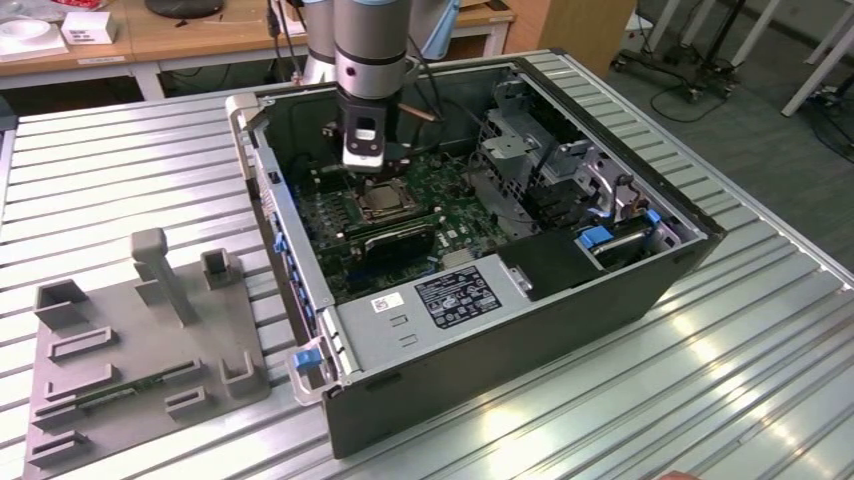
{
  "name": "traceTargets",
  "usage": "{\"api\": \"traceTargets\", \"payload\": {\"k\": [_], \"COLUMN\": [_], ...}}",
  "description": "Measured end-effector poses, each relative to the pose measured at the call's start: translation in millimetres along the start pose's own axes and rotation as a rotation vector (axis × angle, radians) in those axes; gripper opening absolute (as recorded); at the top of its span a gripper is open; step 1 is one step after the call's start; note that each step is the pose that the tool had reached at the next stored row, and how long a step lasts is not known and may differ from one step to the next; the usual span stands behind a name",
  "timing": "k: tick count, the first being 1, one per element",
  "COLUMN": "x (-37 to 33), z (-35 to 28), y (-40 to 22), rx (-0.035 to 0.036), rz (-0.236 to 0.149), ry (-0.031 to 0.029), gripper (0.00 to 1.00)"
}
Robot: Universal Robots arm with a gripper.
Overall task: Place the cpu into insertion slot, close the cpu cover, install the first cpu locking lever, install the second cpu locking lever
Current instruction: 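Close the cpu cover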
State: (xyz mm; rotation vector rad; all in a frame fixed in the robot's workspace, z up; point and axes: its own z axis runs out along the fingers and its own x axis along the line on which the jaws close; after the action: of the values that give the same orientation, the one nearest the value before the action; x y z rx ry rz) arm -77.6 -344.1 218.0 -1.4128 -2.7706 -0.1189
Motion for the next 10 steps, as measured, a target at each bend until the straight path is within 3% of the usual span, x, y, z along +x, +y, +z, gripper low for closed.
{"api": "traceTargets", "payload": {"k": [10], "x": [0.0], "z": [0.9], "y": [0.0], "rx": [0.0111], "rz": [-0.179], "ry": [0.0096], "gripper": [0.11]}}
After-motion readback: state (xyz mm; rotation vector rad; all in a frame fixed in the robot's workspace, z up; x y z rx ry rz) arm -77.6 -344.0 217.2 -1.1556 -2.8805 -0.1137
